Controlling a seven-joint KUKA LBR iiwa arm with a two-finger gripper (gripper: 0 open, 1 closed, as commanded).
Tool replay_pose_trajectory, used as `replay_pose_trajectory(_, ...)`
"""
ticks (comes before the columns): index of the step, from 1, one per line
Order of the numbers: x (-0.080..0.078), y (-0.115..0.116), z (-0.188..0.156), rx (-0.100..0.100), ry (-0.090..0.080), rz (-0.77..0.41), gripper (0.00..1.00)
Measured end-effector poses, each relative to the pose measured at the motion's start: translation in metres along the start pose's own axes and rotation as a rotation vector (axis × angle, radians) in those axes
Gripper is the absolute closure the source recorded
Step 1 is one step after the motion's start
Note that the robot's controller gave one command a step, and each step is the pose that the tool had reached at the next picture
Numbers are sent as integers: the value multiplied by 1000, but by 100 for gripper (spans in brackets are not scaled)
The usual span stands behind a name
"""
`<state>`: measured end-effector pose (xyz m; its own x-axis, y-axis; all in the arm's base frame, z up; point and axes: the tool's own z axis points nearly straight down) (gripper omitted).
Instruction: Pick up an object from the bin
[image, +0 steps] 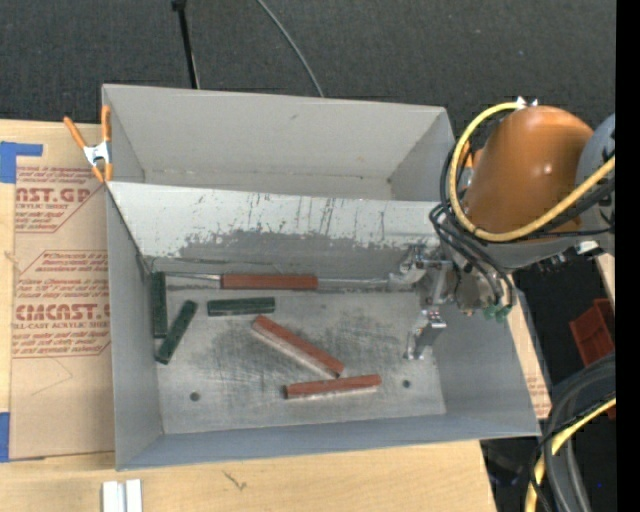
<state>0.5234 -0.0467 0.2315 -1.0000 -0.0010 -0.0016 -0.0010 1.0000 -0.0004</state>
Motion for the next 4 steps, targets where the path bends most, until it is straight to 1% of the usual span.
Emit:
replay_pose_trajectory(1, 1, -1, 20, 1, -13, -16, 0)
replay_pose_trajectory(2, 6, 11, 91, 3, -3, -62, 0)
replay_pose_trajectory(3, 3, 24, 105, 1, 0, -83, 0)
replay_pose_trajectory(4, 6, -9, 101, -5, 16, -107, 0)
